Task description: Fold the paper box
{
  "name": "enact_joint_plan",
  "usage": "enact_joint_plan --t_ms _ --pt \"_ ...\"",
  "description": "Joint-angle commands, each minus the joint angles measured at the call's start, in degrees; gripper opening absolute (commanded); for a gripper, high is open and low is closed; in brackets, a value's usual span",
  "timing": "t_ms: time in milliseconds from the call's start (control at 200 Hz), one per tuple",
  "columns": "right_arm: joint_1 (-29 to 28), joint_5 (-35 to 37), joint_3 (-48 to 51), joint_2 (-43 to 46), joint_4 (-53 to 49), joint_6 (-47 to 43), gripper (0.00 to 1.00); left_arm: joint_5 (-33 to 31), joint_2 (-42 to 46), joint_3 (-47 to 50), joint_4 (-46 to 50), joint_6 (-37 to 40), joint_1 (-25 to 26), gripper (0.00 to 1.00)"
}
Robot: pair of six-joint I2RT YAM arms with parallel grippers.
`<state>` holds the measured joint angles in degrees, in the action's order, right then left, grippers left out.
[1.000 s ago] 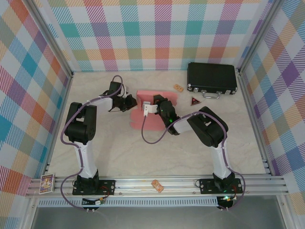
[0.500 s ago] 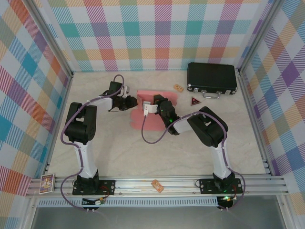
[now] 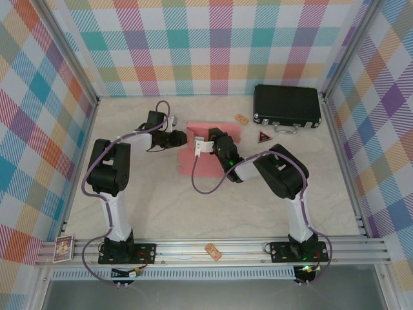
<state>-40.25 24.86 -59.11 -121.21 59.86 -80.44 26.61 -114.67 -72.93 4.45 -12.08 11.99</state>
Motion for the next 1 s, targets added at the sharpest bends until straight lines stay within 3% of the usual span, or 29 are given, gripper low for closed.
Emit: enact_joint_plan --t_ms 0,330,590,810,995 --pt "-0.71 -1.22 -1.26 -1.2 -0.88 -0.1 0.0 3.59 4.16 1.5 -2.86 2.71 1.02 0.37" --pt "-0.73 -1.23 -1.53 -1.39 -0.9 -0.06 0.0 6.79 4.23 1.4 -2.77 4.53 1.15 0.37" --pt "-0.71 -1.16 -1.46 -1.3 -0.88 0.04 0.0 0.63 1.04 -0.86 -3.22 4.67 1.94 0.42" --pt "-0.65 -1.09 -1.19 -1.12 -1.01 0.18 0.0 -4.09 0.8 2.55 -10.65 4.83 3.28 0.44" --pt "-0.68 -0.98 -1.02 -1.05 -1.01 0.46 0.0 -7.71 2.72 10.07 -25.0 6.65 4.48 0.43"
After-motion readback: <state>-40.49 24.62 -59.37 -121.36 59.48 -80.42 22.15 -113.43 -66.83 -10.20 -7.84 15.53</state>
